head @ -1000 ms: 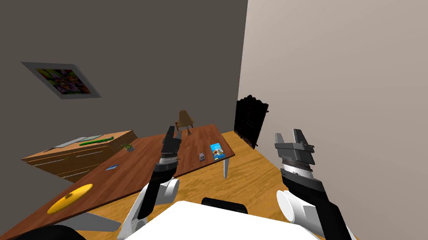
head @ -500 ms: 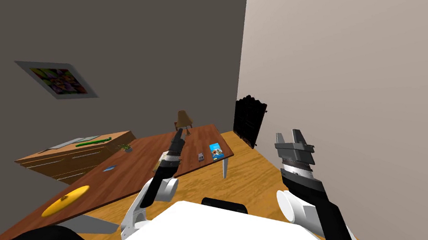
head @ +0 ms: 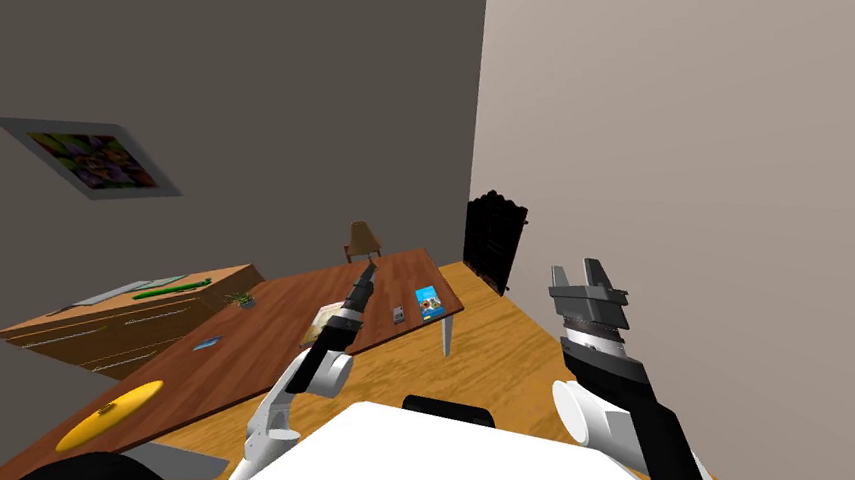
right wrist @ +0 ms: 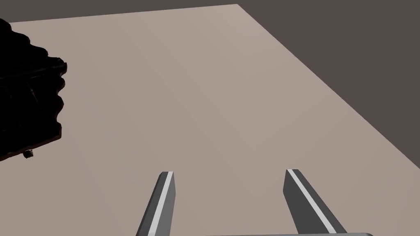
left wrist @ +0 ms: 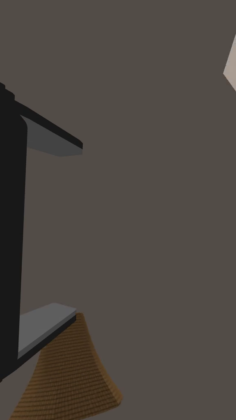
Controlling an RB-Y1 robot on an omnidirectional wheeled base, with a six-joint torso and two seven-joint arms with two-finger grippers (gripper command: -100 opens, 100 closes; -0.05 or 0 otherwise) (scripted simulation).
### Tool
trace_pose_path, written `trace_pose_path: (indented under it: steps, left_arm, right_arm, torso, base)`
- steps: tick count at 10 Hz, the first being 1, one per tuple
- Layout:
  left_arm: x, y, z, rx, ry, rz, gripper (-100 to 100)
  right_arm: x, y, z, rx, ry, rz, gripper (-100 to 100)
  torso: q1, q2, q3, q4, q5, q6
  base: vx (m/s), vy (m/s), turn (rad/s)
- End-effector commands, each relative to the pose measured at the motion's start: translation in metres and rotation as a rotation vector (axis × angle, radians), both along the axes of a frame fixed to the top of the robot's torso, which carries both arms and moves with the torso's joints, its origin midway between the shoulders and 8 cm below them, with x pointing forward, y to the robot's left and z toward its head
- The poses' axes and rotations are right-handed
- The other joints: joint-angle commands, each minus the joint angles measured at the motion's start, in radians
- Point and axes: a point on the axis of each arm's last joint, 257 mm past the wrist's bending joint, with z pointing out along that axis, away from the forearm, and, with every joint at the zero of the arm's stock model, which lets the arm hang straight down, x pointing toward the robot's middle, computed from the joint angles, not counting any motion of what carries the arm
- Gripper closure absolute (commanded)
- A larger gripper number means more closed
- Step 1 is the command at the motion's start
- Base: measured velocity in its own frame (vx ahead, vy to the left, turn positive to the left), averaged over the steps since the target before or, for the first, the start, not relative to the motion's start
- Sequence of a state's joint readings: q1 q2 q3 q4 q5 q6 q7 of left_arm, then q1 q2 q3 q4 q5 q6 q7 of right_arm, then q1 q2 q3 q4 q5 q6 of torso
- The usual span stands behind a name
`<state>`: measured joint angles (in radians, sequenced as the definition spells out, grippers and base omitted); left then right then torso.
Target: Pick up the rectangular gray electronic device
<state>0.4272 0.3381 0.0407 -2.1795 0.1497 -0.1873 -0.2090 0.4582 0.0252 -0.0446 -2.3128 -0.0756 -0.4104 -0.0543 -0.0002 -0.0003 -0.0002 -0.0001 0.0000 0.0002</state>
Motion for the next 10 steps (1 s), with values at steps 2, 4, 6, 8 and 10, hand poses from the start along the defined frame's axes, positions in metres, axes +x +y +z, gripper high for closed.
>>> trace_pose_path:
  steps: [2,4,6,8,10]
  left_arm:
    - [0.014,0.008,-0.031,0.040,0.103,-0.002,-100]
    - [0.022,0.015,-0.052,0.065,0.172,-0.002,-100]
    - [0.035,0.026,-0.086,0.118,0.283,-0.003,-100]
    - [0.040,0.039,-0.112,0.147,0.369,-0.001,-100]
    - [0.043,0.051,-0.137,0.172,0.450,0.003,-100]
  right_arm:
    - [0.000,0.000,0.000,0.000,0.000,0.000,0]
    - [0.000,0.000,0.000,0.000,0.000,0.000,0]
    - [0.000,0.000,0.000,0.000,0.000,0.000,0]
    - [0.000,0.000,0.000,0.000,0.000,0.000,0]
    - [0.000,0.000,0.000,0.000,0.000,0.000,0]
  torso:
    - [0.000,0.000,0.000,0.000,0.000,0.000]
    - [0.000,0.000,0.000,0.000,0.000,0.000]
    - [0.000,0.000,0.000,0.000,0.000,0.000]
    - [0.001,0.000,0.000,0.000,0.000,0.000]
    - [0.001,0.000,0.000,0.000,0.000,-0.001]
  base:
    - [-0.001,-0.008,-0.071]
    - [-0.002,-0.003,-0.058]
    - [-0.003,-0.003,-0.116]
    - [-0.004,0.000,-0.094]
    - [-0.003,0.002,-0.092]
